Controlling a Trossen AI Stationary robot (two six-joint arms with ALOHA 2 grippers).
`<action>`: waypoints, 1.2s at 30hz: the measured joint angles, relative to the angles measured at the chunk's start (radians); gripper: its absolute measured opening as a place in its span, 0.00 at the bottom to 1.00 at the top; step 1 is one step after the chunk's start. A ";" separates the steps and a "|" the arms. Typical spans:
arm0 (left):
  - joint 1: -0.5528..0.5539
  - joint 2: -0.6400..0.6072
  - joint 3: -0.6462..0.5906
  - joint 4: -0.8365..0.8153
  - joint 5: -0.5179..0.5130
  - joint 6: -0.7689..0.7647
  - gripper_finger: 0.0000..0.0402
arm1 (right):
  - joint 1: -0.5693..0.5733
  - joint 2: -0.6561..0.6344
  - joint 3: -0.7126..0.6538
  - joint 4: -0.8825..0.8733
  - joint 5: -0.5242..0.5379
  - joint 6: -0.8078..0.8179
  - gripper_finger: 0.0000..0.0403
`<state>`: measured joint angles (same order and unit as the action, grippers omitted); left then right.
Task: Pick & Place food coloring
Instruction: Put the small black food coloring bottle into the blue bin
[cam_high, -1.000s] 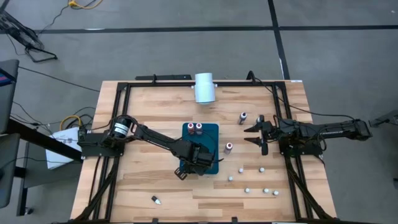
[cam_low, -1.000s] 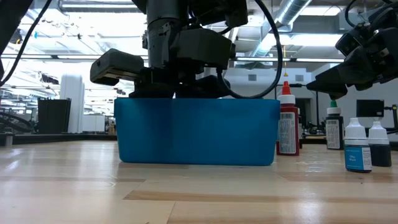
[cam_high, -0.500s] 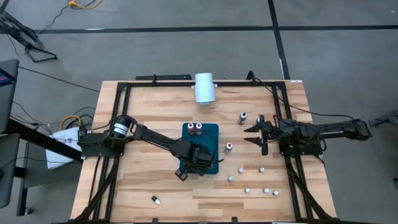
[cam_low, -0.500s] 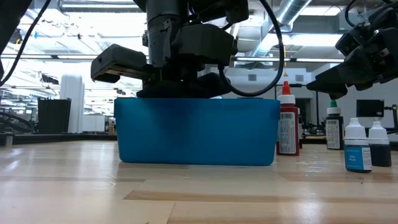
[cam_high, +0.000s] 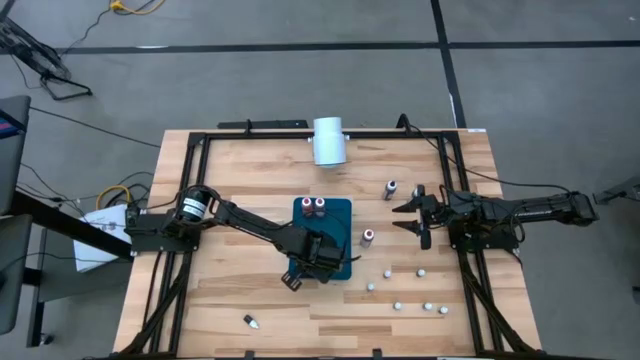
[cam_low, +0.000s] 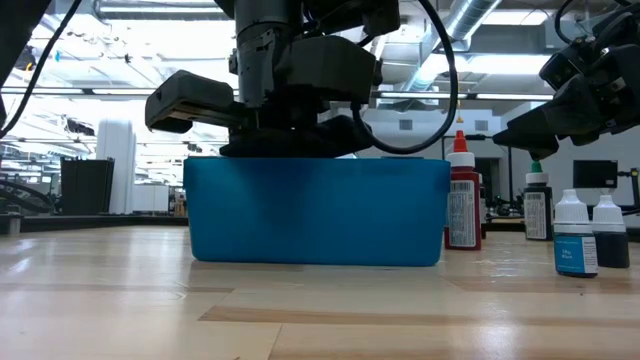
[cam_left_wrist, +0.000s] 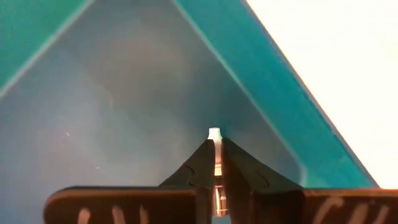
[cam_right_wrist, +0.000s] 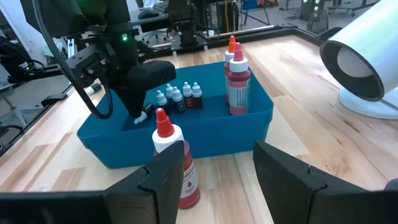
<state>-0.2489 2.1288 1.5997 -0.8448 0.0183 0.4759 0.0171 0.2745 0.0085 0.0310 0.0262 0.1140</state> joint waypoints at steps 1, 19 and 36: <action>0.000 0.000 0.000 0.000 0.000 0.000 0.05 | 0.000 0.000 0.000 0.000 0.000 0.000 0.46; 0.000 0.004 -0.003 0.005 0.001 0.001 0.34 | 0.000 0.000 0.000 0.000 0.000 0.000 0.46; 0.000 0.003 -0.021 0.013 -0.003 0.001 0.34 | 0.000 0.000 0.000 0.000 0.000 0.000 0.46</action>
<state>-0.2489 2.1315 1.5787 -0.8314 0.0155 0.4770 0.0174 0.2745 0.0086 0.0307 0.0262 0.1139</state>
